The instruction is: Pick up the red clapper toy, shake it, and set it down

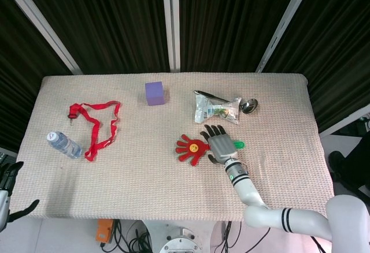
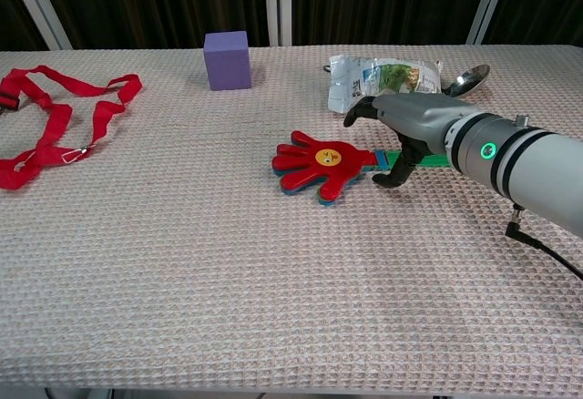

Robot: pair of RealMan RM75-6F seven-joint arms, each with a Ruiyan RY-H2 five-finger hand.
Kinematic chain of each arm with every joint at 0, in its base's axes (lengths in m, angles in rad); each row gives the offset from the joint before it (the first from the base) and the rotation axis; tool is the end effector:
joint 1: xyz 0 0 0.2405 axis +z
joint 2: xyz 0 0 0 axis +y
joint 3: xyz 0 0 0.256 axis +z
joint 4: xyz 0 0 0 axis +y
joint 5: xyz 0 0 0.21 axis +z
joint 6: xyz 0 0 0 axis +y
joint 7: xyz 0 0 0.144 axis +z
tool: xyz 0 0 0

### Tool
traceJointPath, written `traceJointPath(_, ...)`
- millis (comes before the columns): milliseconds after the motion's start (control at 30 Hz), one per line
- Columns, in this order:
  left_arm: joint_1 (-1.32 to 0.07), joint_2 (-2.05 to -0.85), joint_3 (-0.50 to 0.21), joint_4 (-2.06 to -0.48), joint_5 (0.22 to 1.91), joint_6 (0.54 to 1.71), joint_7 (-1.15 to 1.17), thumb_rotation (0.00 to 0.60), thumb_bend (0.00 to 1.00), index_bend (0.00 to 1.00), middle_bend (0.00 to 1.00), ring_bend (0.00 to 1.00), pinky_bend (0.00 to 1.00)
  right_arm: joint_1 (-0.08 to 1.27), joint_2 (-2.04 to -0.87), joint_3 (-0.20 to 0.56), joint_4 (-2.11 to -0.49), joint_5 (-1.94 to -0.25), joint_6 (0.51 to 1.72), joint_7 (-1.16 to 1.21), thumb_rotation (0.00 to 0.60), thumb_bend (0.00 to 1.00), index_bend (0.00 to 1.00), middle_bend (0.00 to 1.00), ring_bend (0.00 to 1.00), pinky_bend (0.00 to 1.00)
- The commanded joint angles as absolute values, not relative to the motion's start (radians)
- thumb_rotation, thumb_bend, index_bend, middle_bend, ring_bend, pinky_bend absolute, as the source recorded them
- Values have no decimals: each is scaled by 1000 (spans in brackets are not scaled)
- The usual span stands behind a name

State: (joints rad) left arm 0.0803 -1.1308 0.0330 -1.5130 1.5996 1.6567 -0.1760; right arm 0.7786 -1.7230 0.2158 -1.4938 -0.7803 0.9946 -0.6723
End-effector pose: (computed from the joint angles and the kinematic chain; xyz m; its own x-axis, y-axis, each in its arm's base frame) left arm -0.3343 0.1104 0.1697 0.3161 -0.0214 0.9485 0.9483 0.0367 -0.3152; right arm -0.1278 -0.3271 -0.0680 0.4579 -0.3735 0.8068 -0.8862 -0.2639 0.3808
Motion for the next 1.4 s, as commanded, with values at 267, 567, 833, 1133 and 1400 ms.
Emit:
traceJointPath(267,86,-1127,31,-1504,1602,1667,-189,600,137,44,78,0,0,787,-1765,207,-1437,-797,1031,-659,600,263,265,39,0,0)
traceJointPath(567,87,-1127,32,-1506,1605,1667,-190,600,137,45,78,0,0,792,-1786,208,-1412,-787,1031,-652,600,264,324,52,0,0)
traceJointPath(833,86,-1127,32,-1507,1610,1667,-190,600,137,44,78,0,0,792,-1792,211,-1409,-771,1037,-656,600,254,407,68,0,0)
traceJointPath(1133,86,-1128,35,-1500,1615,1665,-202,600,137,45,78,0,0,781,-1800,215,-1393,-806,1067,-624,600,281,567,136,0,0)
traceJointPath(1400,84,-1129,35,-1499,1617,1662,-203,600,137,45,78,0,0,751,-1805,217,-1374,-906,1094,-511,600,324,807,316,68,41)
